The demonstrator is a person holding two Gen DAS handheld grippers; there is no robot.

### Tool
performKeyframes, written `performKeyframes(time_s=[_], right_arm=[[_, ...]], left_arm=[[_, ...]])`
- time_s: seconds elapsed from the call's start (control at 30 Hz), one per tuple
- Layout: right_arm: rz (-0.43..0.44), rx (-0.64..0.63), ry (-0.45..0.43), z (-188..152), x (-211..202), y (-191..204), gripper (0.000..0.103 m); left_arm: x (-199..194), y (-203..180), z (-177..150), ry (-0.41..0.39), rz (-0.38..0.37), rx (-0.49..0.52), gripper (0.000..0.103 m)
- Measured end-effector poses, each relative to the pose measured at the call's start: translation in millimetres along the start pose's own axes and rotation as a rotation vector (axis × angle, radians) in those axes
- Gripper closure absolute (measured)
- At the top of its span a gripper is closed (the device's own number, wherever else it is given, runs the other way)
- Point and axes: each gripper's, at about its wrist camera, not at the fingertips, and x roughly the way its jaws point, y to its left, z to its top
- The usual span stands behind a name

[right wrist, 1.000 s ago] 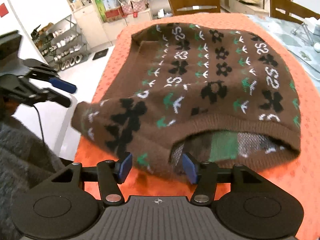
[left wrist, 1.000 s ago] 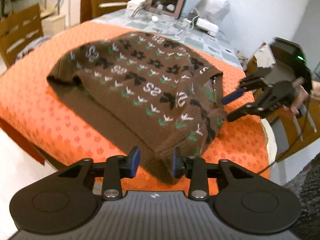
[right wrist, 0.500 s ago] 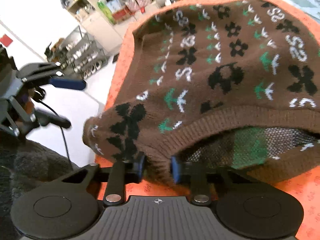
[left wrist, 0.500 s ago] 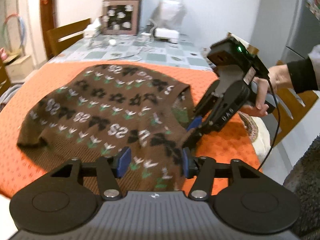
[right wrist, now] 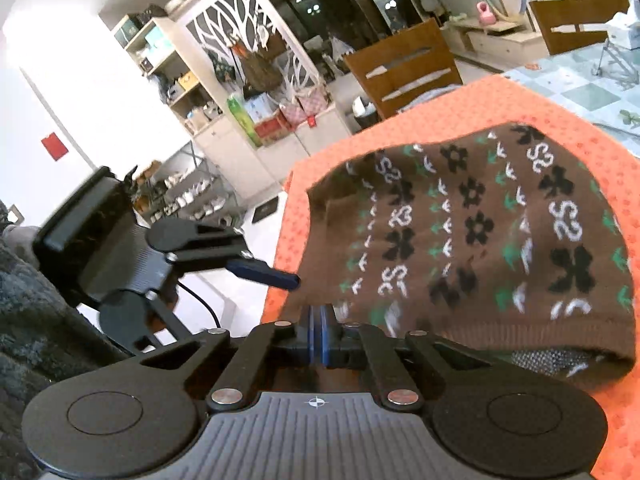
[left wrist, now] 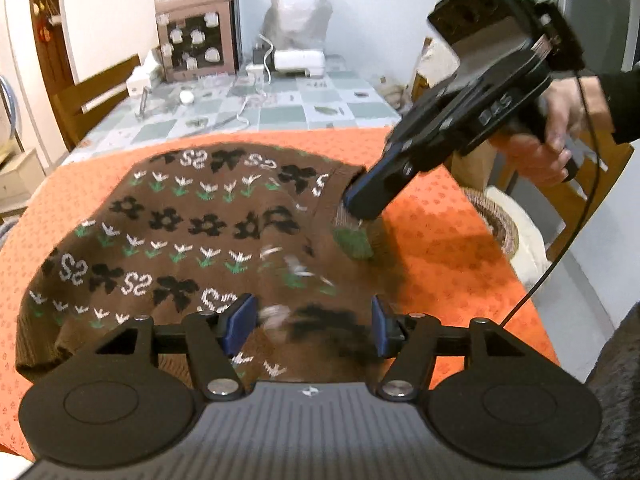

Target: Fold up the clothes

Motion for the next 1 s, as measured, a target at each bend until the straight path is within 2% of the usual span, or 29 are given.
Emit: performKeyframes(time_s=[0.13,0.23,0.3,0.33,0.5,0.83,0.97,1.0], right_arm=[[-0.034,-0.012,0.021,-0.1,5.5,-2.8,0.095],[-0.088,-0.018,0.083,-11.0,7.9,-8.2,0.088],[-0.12,0.0,0.134,-18.5,14.4,-14.9,0.059],[-0.141,0.015,0.155,-21.5,17.7,-18.4,0.055],[-0.16,0.036,0.193,-32.8,26.9,-28.8,0.055],[-0.112,0.066,0.288,-49.7,55.6,-39.0,0.053],[-0.044,0.106,0.295,-53.8,60.5,-38.2,0.057],[-0.037,0.095,0.303,-55.2,62.3,-36.0,0.063]], left_arm=[[12.4,-1.4,-3.5,0.052,-0.024,0.033,0.036],[11.9,-5.9,-7.6,0.047,-0.028,0.045,0.036],[10.0,-7.3,-9.3,0.038,-0.031,0.031,0.036],[9.7,-6.8,-9.8,0.034,-0.032,0.018,0.036],[11.0,-6.0,-10.9,0.028,-0.015,-0.033,0.036],[5.5,-9.0,-10.7,0.019,0.011,-0.054,0.036],[5.4,-10.8,-13.2,0.029,0.016,-0.038,0.036],[4.6,-12.3,-14.2,0.028,0.014,-0.031,0.036]])
